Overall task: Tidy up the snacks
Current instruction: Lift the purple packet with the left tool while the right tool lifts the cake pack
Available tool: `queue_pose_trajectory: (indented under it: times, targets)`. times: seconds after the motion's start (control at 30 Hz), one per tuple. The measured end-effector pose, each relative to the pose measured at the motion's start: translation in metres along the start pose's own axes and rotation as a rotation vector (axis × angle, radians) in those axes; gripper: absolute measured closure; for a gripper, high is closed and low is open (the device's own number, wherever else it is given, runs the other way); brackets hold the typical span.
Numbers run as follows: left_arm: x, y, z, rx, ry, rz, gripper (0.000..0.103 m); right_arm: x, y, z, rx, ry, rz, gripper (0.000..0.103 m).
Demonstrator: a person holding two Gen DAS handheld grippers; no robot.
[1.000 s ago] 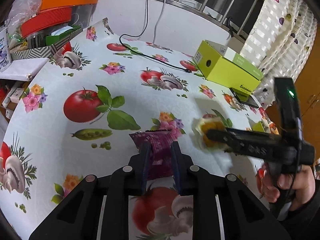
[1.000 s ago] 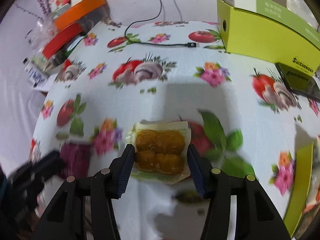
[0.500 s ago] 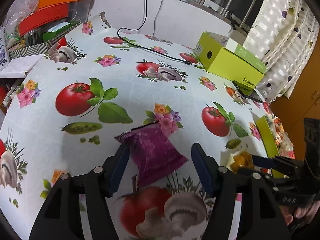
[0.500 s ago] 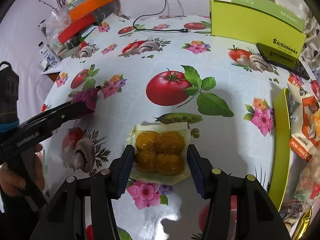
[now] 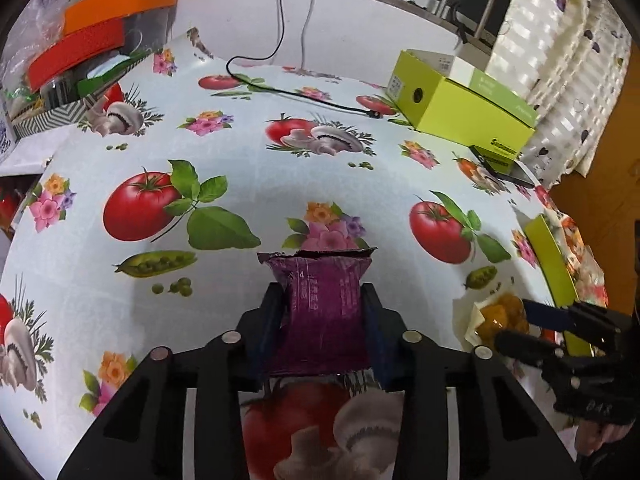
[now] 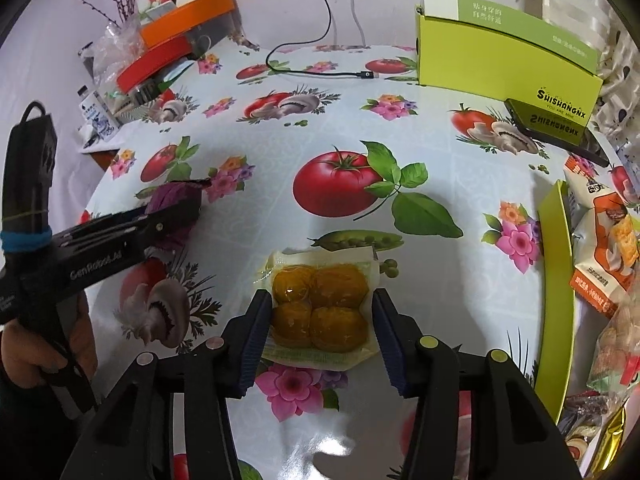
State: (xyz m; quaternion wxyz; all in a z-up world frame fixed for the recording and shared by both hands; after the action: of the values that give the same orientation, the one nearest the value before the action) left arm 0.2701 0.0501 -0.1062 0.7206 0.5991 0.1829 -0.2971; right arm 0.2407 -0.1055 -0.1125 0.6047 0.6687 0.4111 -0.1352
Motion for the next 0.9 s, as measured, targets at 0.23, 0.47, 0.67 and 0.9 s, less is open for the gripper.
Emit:
queue_pose_trajectory:
  times: [0.23,0.47,0.67,0.9]
  targets:
    - [-0.014,-0.006,0.003,-0.021,-0.029,0.006,0.067,-0.011,0.005,0.006,0.003,-0.008,0.036,0.095]
    - [-0.024,-0.013,0.004,-0.014,-0.05,-0.001,0.067,-0.017,0.002,0.004,-0.009,0.047,0.006,0.052]
    - [-0.031,-0.017,0.0,-0.037,-0.062,-0.004,0.067,-0.009,-0.018,-0.018,0.028,0.165,-0.097,0.051]
    - [-0.038,-0.021,-0.009,-0.053,-0.054,0.0,0.067,-0.024,-0.013,-0.047,-0.171,0.161,-0.041,0.049]
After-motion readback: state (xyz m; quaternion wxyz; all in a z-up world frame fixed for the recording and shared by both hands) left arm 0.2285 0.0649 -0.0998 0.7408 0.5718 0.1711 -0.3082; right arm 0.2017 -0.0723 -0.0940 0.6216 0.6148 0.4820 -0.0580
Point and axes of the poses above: each gripper's, at about its wrist camera, not at the fingertips, and x roughly the way its jaws point, z to its right, y to its top, the point moved 9 cm from there along x, roughly the way its jaws point, and after that the axes turned 13 degrees about z, right-handed, at the moved point
